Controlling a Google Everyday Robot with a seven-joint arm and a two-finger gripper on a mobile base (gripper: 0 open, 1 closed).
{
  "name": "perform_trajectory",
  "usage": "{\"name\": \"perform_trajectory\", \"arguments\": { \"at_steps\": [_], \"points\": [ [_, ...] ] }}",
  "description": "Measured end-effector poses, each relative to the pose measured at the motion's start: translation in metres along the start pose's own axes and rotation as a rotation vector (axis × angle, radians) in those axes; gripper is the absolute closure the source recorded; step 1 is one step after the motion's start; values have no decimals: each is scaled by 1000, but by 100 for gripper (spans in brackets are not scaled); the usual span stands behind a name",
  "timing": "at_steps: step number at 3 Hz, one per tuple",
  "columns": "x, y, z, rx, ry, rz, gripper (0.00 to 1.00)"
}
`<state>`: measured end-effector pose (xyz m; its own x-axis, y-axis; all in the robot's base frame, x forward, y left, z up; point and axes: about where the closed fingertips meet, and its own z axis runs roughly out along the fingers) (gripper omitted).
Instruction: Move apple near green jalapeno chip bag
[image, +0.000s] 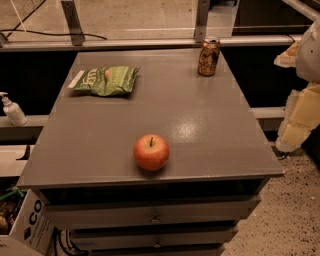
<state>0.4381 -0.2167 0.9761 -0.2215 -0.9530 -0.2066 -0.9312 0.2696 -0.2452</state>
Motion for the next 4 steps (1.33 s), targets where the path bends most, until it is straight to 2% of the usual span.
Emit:
{"name": "perform_trajectory", "arguments": {
  "at_steps": [1, 2, 3, 4],
  "points": [
    [0, 0, 0, 0, 0, 0, 0],
    [-2, 4, 5, -19, -44, -7, 0],
    [-13, 19, 25, -68, -152, -6, 0],
    [-35, 37, 49, -140, -292, -2, 0]
  ]
}}
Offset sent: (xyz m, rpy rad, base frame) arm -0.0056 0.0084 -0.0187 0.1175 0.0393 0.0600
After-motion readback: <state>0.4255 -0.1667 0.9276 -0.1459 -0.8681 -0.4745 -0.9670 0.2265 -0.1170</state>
